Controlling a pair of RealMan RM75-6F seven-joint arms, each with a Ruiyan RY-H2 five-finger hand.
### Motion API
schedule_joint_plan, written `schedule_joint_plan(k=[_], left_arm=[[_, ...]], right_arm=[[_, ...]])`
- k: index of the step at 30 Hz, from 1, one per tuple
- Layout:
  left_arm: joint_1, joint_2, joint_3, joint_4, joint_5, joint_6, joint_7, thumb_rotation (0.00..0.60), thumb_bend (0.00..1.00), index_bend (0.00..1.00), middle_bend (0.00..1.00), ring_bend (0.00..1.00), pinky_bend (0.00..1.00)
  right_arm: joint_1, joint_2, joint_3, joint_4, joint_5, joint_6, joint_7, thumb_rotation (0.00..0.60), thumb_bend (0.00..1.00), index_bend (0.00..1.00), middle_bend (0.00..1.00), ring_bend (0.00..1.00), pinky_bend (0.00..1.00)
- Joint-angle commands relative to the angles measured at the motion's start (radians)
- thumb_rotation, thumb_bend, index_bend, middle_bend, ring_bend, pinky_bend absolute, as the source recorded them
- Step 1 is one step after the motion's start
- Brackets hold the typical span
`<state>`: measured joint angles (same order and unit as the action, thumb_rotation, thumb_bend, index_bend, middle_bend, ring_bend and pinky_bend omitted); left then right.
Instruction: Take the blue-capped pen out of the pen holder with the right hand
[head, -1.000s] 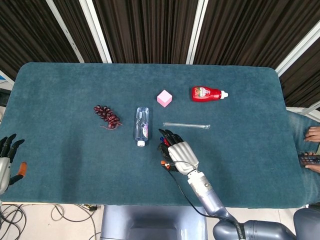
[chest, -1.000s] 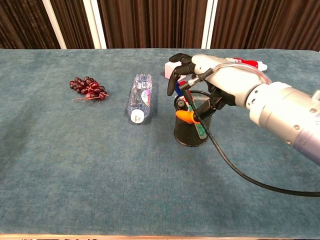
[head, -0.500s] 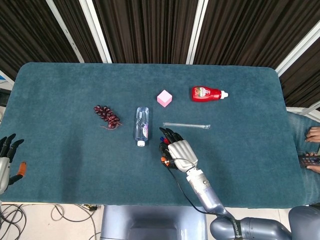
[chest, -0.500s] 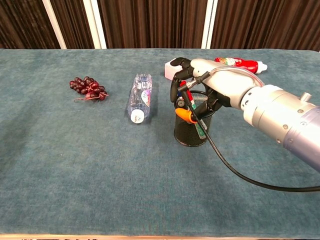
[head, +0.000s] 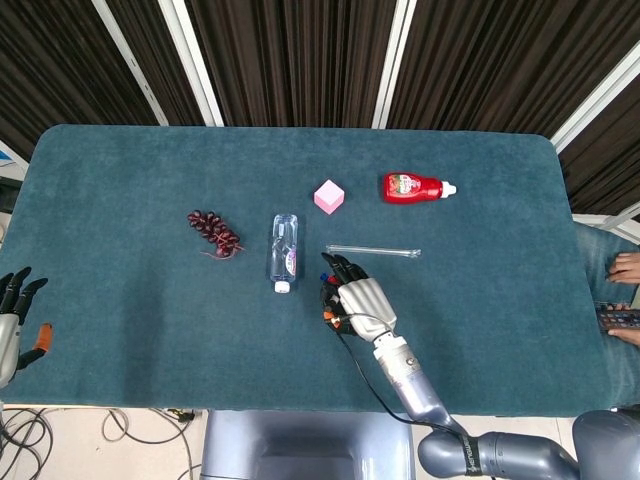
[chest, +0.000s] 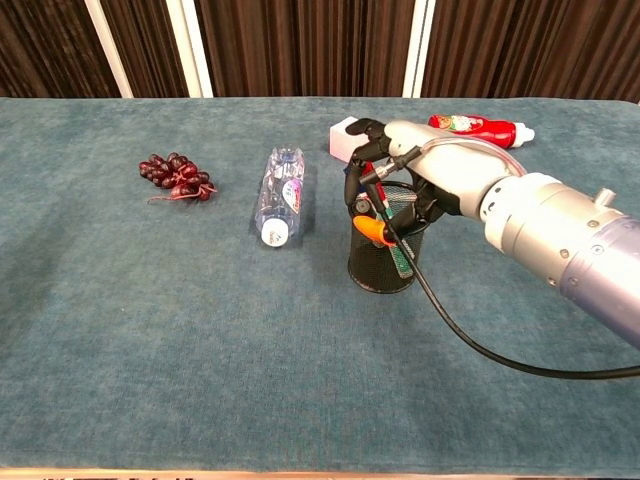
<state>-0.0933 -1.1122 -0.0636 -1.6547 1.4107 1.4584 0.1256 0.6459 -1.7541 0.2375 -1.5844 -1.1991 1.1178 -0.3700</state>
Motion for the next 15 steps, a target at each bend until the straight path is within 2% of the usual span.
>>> schedule_joint_plan(k=[1, 15], left_arm=[[0.0, 0.0, 0.0, 0.0, 0.0, 0.0, 0.001, 0.6, 0.44, 0.16, 0.03, 0.04, 0.1], [0.001, -0.001, 0.002, 0.005, 0.0, 0.0, -0.003, 0.6, 0.44, 0.17, 0.03, 0.04, 0.1]], right_arm=[[0.0, 0.0, -0.002, 0.005, 0.003, 0.0, 0.003, 0.6, 0.46, 0.49, 0.0, 0.0, 0.17], [0.0, -0.001, -0.008, 0.022, 0.008, 0.004, 0.019, 0.6, 0.46, 0.49, 0.0, 0.0, 0.17]])
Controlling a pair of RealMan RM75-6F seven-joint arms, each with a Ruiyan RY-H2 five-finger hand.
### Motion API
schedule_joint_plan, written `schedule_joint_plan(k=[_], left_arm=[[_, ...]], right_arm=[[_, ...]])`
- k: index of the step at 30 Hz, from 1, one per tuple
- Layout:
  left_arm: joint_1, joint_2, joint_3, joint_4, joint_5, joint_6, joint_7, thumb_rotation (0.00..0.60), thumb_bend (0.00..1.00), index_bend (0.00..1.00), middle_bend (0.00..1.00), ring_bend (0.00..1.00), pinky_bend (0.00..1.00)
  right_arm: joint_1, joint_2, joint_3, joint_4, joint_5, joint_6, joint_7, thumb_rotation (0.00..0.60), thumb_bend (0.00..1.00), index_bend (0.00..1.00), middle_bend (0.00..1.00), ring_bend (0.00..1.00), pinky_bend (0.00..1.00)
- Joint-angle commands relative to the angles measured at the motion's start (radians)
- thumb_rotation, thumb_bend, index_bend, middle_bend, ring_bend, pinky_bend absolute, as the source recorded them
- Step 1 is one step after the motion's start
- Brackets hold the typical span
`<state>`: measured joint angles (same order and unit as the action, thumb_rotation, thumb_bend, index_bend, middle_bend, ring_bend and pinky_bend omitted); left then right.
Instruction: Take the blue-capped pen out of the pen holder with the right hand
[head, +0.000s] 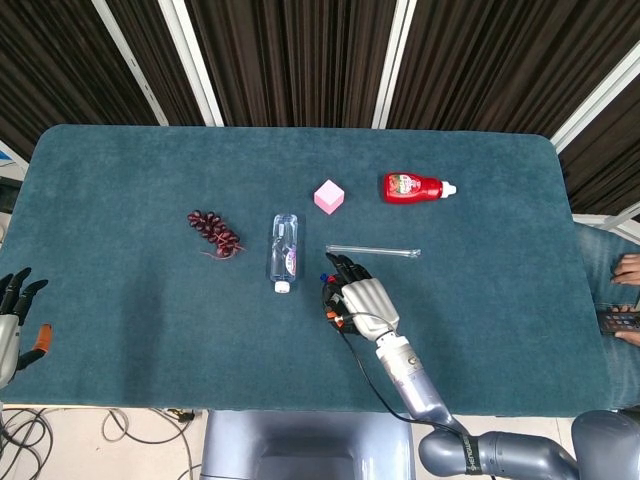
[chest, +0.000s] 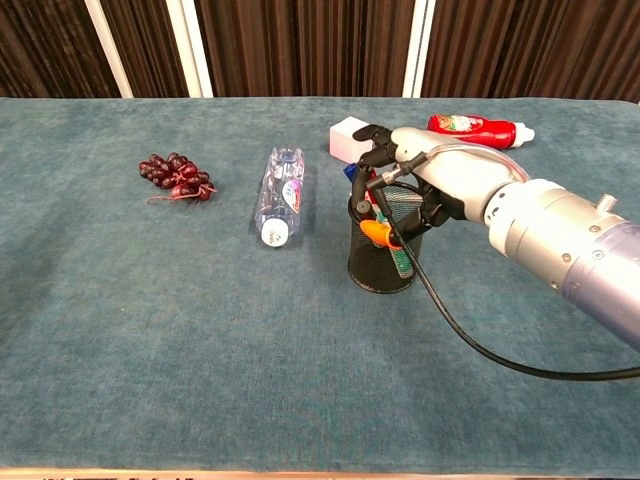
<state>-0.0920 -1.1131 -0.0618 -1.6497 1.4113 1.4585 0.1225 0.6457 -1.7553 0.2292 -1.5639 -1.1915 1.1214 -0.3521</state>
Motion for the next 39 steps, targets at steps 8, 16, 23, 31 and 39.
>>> schedule_joint_plan(k=[8, 16, 23, 31, 39], left_arm=[[-0.001, 0.0, 0.0, -0.002, 0.0, -0.002, 0.002, 0.6, 0.44, 0.17, 0.03, 0.04, 0.1], [0.0, 0.0, 0.001, 0.001, 0.0, -0.001, 0.001, 0.6, 0.44, 0.17, 0.03, 0.04, 0.1], [-0.002, 0.001, 0.0, -0.004, -0.002, -0.003, 0.004, 0.6, 0.44, 0.17, 0.03, 0.04, 0.1], [-0.002, 0.004, -0.001, -0.01, -0.012, -0.01, 0.007, 0.6, 0.44, 0.17, 0.03, 0.04, 0.1], [0.001, 0.001, 0.002, -0.008, -0.01, -0.007, 0.001, 0.6, 0.44, 0.17, 0.03, 0.04, 0.1]], right_arm=[[-0.001, 0.002, -0.001, 0.008, 0.006, 0.0, 0.009, 0.6, 0.46, 0.49, 0.0, 0.0, 0.17], [-0.002, 0.007, -0.003, 0.007, 0.008, 0.001, 0.014, 0.6, 0.46, 0.53, 0.0, 0.0, 0.17], [0.0, 0.006, -0.003, 0.011, 0.013, -0.001, 0.015, 0.6, 0.47, 0.57, 0.0, 0.0, 0.17], [-0.008, 0.034, 0.0, -0.027, -0.008, 0.021, 0.019, 0.6, 0.48, 0.59, 0.0, 0.0, 0.17], [-0.027, 0.145, 0.015, -0.172, -0.032, 0.051, 0.007, 0.6, 0.48, 0.59, 0.0, 0.0, 0.17]])
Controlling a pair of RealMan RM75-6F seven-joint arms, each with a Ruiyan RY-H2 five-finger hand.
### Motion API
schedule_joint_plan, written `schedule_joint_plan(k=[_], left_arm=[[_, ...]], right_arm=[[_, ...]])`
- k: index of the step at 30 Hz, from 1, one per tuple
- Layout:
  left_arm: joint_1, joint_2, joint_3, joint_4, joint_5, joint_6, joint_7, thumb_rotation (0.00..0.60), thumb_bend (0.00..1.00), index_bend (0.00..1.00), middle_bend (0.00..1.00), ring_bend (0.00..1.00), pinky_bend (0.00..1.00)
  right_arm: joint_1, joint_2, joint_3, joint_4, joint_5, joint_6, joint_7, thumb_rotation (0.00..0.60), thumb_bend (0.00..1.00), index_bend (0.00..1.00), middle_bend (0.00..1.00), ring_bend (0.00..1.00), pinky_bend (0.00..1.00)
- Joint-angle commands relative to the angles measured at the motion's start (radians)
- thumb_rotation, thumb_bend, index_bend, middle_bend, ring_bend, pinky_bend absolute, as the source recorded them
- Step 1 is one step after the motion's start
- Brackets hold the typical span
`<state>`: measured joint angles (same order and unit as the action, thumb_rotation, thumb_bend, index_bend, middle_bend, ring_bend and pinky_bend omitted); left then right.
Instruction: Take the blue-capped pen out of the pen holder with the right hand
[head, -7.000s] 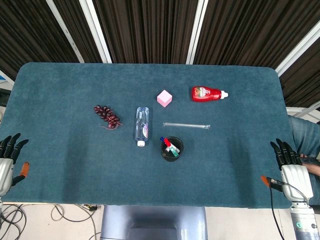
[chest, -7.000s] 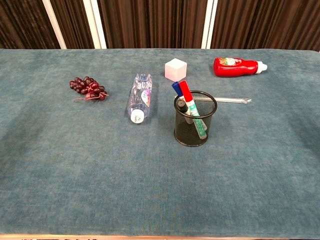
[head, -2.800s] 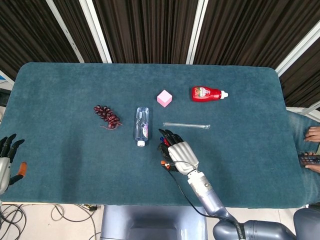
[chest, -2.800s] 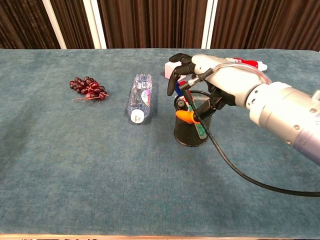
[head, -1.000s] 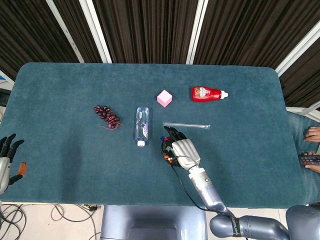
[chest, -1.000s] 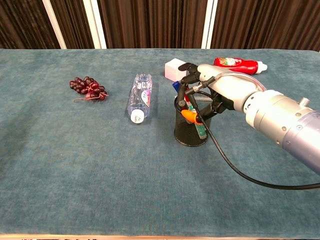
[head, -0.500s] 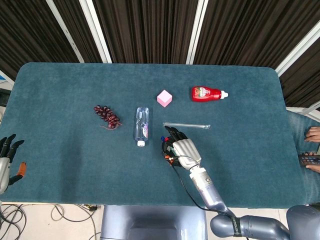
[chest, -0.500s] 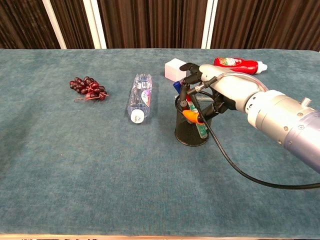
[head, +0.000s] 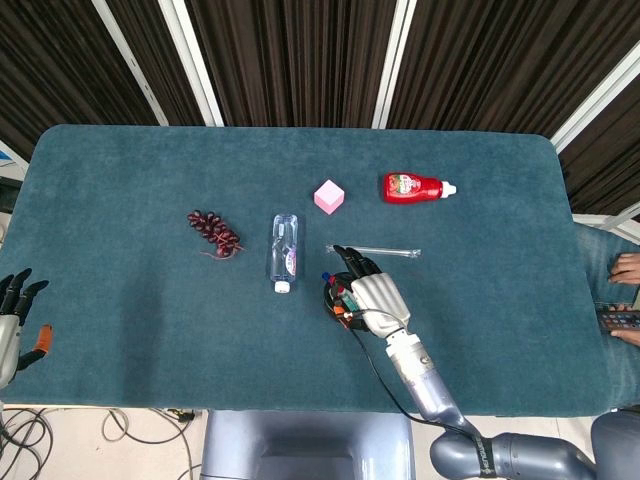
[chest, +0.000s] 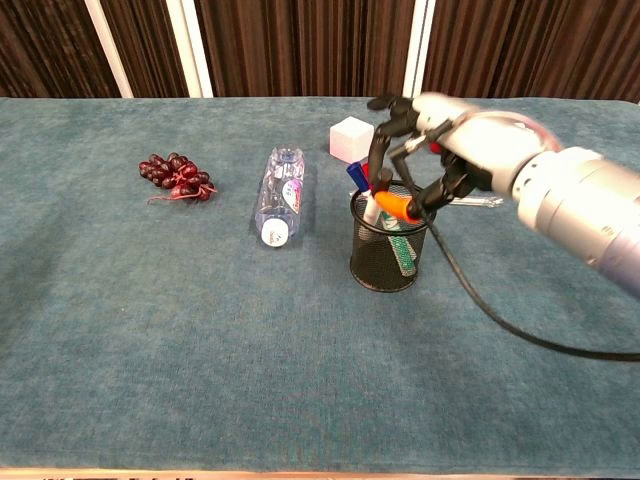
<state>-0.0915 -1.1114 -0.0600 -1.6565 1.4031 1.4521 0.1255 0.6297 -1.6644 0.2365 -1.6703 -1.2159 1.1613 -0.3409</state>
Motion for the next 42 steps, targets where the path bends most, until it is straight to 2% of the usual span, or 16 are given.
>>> schedule_joint_plan(k=[1, 6, 13, 18, 22, 27, 38, 40, 42], left_arm=[[0.001, 0.0, 0.001, -0.003, -0.003, -0.002, -0.004, 0.6, 0.44, 0.17, 0.03, 0.04, 0.1], [0.0, 0.002, 0.0, -0.009, -0.004, -0.004, -0.001, 0.6, 0.44, 0.17, 0.03, 0.04, 0.1], [0.0, 0.001, 0.001, -0.01, -0.001, -0.003, -0.002, 0.6, 0.44, 0.17, 0.03, 0.04, 0.1], [0.0, 0.001, 0.001, -0.01, -0.001, -0.003, -0.003, 0.6, 0.44, 0.17, 0.03, 0.04, 0.1], [0.0, 0.001, 0.002, -0.011, -0.002, -0.004, -0.002, 0.6, 0.44, 0.17, 0.03, 0.04, 0.1], [0.0, 0.003, -0.001, -0.012, -0.006, -0.004, -0.004, 0.6, 0.44, 0.17, 0.03, 0.04, 0.11], [0.0, 0.004, 0.0, -0.012, -0.005, -0.006, -0.006, 0.6, 0.44, 0.17, 0.03, 0.04, 0.11], [0.0, 0.004, 0.0, -0.012, -0.007, -0.006, -0.007, 0.6, 0.44, 0.17, 0.03, 0.04, 0.1], [-0.001, 0.004, -0.001, -0.012, -0.007, -0.007, -0.008, 0.6, 0.44, 0.17, 0.03, 0.04, 0.11]], right_arm=[[-0.014, 0.071, 0.009, -0.087, -0.01, 0.014, -0.008, 0.6, 0.48, 0.59, 0.0, 0.0, 0.17], [-0.029, 0.162, 0.027, -0.184, -0.022, 0.039, -0.028, 0.6, 0.48, 0.59, 0.0, 0.0, 0.17], [-0.045, 0.292, 0.084, -0.28, 0.02, 0.044, 0.004, 0.6, 0.48, 0.59, 0.0, 0.0, 0.17], [-0.054, 0.362, 0.114, -0.29, 0.055, 0.045, 0.026, 0.6, 0.48, 0.59, 0.0, 0.0, 0.17], [-0.051, 0.39, 0.129, -0.258, 0.087, 0.027, 0.062, 0.6, 0.48, 0.59, 0.0, 0.0, 0.17], [-0.042, 0.378, 0.118, -0.173, 0.114, 0.013, 0.074, 0.6, 0.48, 0.59, 0.0, 0.0, 0.17], [-0.005, 0.256, 0.069, 0.001, 0.147, -0.027, 0.084, 0.6, 0.48, 0.59, 0.0, 0.0, 0.17], [0.002, 0.236, 0.061, 0.02, 0.153, -0.029, 0.07, 0.6, 0.46, 0.57, 0.0, 0.0, 0.17], [0.007, 0.222, 0.053, 0.033, 0.164, -0.034, 0.055, 0.6, 0.43, 0.51, 0.0, 0.0, 0.17]])
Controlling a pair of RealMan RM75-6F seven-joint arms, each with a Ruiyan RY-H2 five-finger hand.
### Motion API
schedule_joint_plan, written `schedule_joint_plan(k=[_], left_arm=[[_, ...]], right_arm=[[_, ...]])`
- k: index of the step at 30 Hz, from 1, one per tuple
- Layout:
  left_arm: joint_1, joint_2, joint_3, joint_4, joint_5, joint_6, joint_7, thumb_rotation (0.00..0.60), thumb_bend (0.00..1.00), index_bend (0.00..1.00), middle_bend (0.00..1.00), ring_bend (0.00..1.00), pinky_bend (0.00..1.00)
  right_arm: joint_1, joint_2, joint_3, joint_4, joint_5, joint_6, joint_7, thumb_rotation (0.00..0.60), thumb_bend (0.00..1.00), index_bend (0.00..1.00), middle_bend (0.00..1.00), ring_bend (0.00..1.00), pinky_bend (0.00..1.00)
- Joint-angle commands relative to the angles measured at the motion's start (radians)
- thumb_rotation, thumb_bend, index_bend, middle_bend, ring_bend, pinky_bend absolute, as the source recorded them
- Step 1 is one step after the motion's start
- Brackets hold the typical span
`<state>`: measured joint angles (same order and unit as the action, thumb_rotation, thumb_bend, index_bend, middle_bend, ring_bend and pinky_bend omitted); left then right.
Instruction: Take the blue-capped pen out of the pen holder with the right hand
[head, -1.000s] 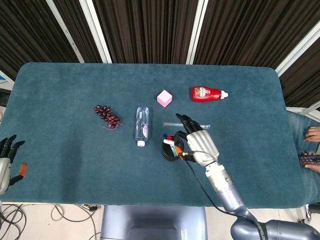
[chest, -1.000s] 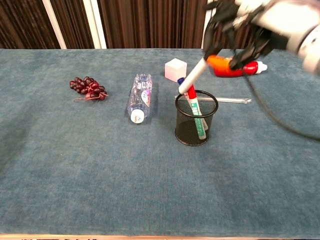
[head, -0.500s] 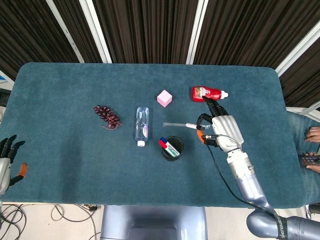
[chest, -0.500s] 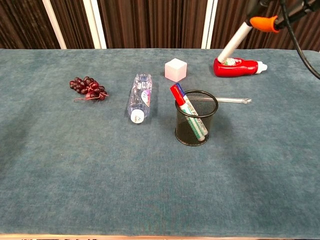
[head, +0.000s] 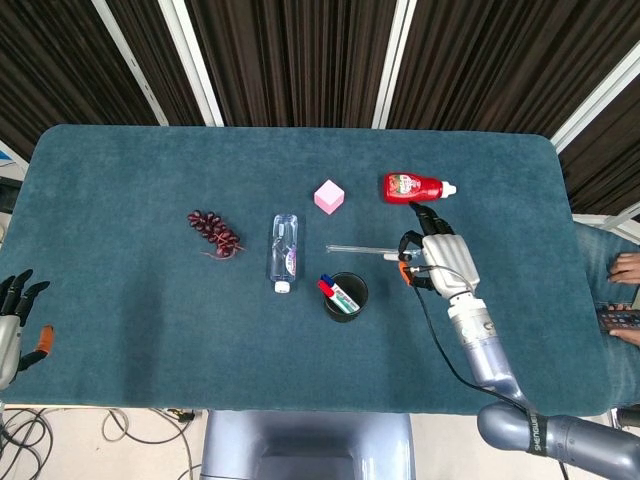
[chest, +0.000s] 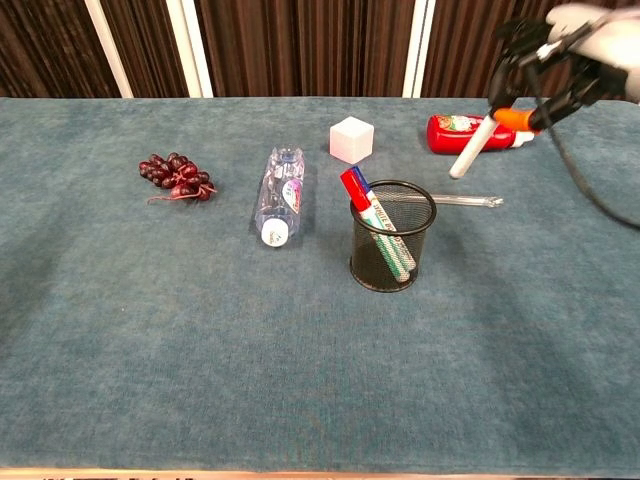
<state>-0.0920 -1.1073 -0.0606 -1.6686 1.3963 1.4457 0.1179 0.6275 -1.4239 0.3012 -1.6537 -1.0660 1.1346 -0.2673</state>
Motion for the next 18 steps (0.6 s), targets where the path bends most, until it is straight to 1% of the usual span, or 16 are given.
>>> schedule_joint_plan(k=[1, 3, 7, 9, 11, 15, 18], left_arm=[[0.0, 0.0, 0.0, 0.001, 0.0, -0.001, -0.001, 0.6, 0.44, 0.17, 0.03, 0.04, 0.11], [0.0, 0.001, 0.0, 0.0, -0.001, -0.001, -0.001, 0.6, 0.44, 0.17, 0.03, 0.04, 0.1], [0.0, 0.001, 0.0, 0.0, 0.0, -0.001, -0.002, 0.6, 0.44, 0.17, 0.03, 0.04, 0.11], [0.0, 0.001, 0.001, 0.0, 0.002, 0.0, -0.002, 0.6, 0.44, 0.17, 0.03, 0.04, 0.11], [0.0, 0.0, 0.001, 0.0, 0.003, 0.001, -0.001, 0.6, 0.44, 0.17, 0.03, 0.04, 0.1], [0.0, 0.001, 0.001, 0.0, 0.001, 0.001, -0.001, 0.6, 0.44, 0.17, 0.03, 0.04, 0.11], [0.001, 0.001, 0.0, 0.001, 0.0, 0.001, 0.0, 0.6, 0.44, 0.17, 0.03, 0.04, 0.11]], right_arm=[[0.01, -0.024, -0.014, 0.02, 0.02, -0.008, -0.026, 0.6, 0.42, 0.49, 0.0, 0.0, 0.17], [0.014, -0.027, -0.019, 0.021, 0.034, -0.013, -0.042, 0.6, 0.39, 0.41, 0.0, 0.0, 0.17], [0.016, -0.02, -0.031, 0.002, 0.049, -0.021, -0.072, 0.6, 0.35, 0.29, 0.0, 0.0, 0.17], [0.017, -0.005, -0.041, -0.021, 0.056, -0.034, -0.086, 0.6, 0.32, 0.18, 0.0, 0.0, 0.17], [0.018, 0.012, -0.046, -0.046, 0.065, -0.044, -0.097, 0.6, 0.3, 0.11, 0.0, 0.0, 0.17], [0.015, 0.046, -0.047, -0.098, 0.069, -0.038, -0.11, 0.6, 0.3, 0.08, 0.0, 0.0, 0.17], [0.0, 0.072, -0.046, -0.136, 0.041, 0.008, -0.12, 0.6, 0.28, 0.08, 0.0, 0.0, 0.17]])
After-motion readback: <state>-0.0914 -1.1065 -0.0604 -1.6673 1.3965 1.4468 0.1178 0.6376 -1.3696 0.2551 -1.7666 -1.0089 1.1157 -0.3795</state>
